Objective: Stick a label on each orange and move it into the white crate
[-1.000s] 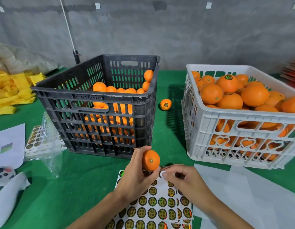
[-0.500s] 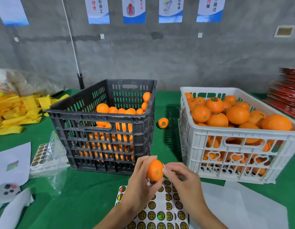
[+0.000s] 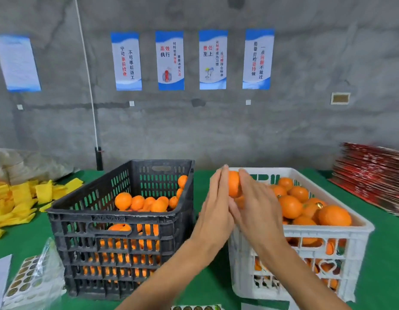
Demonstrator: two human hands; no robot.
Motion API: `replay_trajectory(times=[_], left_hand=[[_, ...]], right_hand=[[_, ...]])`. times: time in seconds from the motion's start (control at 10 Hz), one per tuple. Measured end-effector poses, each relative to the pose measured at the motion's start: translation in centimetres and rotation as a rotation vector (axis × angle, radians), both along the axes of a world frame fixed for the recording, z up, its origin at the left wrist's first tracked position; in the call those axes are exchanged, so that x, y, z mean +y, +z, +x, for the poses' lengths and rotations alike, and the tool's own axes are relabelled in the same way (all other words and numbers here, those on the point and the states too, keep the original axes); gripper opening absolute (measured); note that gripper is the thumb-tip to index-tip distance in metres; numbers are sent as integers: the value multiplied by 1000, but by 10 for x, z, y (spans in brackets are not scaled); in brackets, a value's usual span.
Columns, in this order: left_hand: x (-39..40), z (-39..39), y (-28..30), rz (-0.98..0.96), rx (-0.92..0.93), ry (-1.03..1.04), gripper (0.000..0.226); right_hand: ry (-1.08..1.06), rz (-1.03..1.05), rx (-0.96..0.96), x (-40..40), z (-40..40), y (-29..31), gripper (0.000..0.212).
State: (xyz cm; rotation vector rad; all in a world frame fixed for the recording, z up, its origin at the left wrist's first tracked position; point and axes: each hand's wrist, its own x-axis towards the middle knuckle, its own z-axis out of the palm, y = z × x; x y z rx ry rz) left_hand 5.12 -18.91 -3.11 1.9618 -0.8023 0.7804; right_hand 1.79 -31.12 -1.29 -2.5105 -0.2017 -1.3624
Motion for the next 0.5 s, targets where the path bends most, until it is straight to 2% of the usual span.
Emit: replay_trajectory(times=[0.1, 0.3, 0.4, 0.5], left_hand=[[-40, 37, 41, 100, 9, -15, 73], [-96, 96, 82, 98, 327, -91, 75], [-99, 109, 70, 175, 325, -95, 68], [-73, 106, 53, 232, 206, -54, 62]], right_hand=[[-141, -71, 35, -34, 30, 36, 63], [-234, -89, 308, -79, 87, 47, 77], [-231, -58, 362, -84, 95, 40, 67], [-183, -15, 273, -85, 79, 29, 54]])
